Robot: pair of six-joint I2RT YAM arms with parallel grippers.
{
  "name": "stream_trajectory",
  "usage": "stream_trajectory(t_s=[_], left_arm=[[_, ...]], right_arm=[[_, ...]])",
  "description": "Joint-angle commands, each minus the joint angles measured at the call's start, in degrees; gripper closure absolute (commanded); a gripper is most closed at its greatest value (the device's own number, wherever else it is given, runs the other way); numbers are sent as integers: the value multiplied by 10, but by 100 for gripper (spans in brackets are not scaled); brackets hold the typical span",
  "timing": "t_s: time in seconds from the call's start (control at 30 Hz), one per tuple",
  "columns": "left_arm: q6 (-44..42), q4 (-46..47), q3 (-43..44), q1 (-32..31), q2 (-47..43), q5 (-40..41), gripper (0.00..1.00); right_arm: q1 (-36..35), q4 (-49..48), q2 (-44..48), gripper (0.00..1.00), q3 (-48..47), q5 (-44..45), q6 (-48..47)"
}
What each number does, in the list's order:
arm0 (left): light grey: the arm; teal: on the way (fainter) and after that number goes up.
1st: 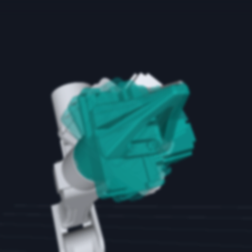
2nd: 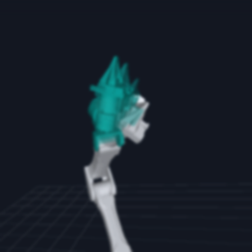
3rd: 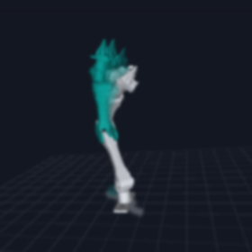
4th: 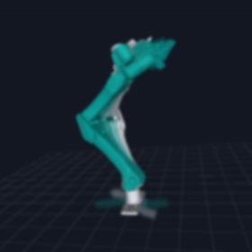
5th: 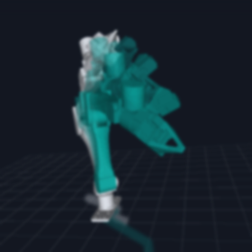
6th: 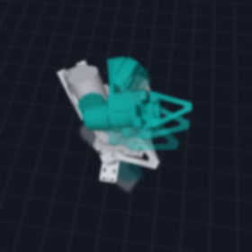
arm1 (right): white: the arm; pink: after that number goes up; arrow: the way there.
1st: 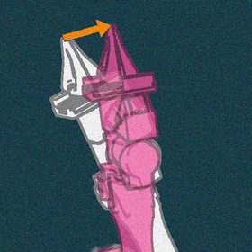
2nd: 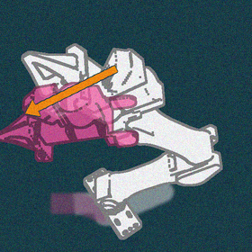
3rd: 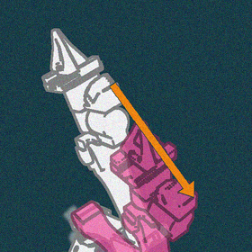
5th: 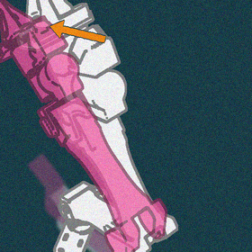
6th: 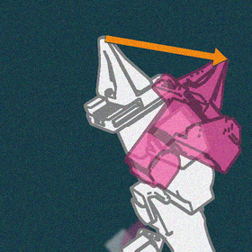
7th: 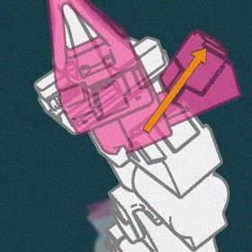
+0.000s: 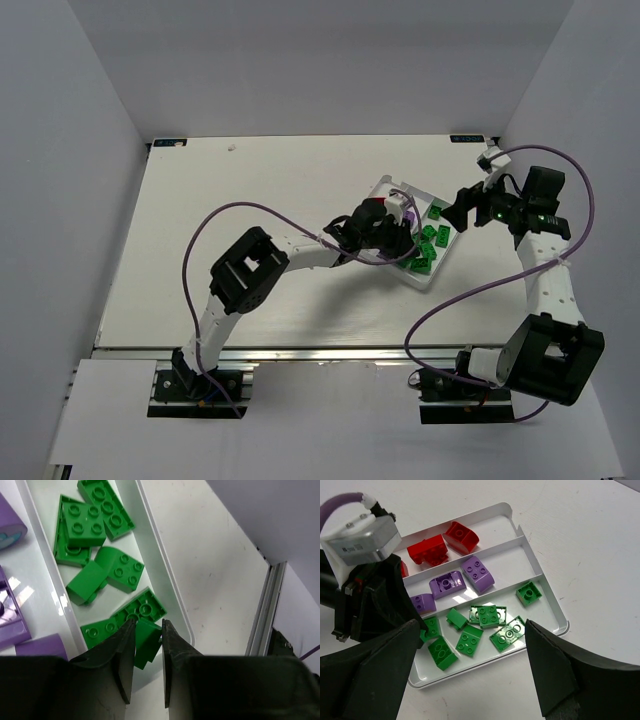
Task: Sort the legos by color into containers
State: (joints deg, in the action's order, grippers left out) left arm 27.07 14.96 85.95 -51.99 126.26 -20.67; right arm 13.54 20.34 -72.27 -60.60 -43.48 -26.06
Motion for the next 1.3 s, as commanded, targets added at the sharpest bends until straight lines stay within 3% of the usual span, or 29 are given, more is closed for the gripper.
stream_trajectory(t_s=[0.0, 0.1, 0.23, 0.4, 0.5, 0.73, 0.8, 0.87, 1.03, 1.27], left_arm=[[16, 14, 40, -2, -4, 9, 84], [18, 8, 55, -7, 10, 24, 71], [13, -7, 80, -14, 24, 42, 46], [14, -27, 105, -17, 33, 55, 32], [6, -34, 106, -17, 19, 68, 31], [-24, -73, 44, 14, -95, 148, 28], [-32, -85, -8, 22, -162, 183, 19], [-47, -97, -49, 34, -235, 231, 2], [-47, -132, -166, 75, -369, 264, 2], [-44, -220, -235, 118, -513, 305, 2]], right_arm=[[8, -4, 17, 11, 12, -6, -2], [12, 3, 18, 11, 16, -6, -8], [15, 11, 19, 11, 16, -9, -15], [18, 16, 20, 10, 10, -13, -18], [21, 21, 19, 11, 3, -15, -17], [27, 18, 19, 10, -29, -5, 11], [27, 10, 14, 11, -43, 8, 31], [27, 15, 6, 11, -63, 25, 52], [27, 17, -12, 11, -94, 32, 87], [27, -9, -21, 11, -99, 32, 158]])
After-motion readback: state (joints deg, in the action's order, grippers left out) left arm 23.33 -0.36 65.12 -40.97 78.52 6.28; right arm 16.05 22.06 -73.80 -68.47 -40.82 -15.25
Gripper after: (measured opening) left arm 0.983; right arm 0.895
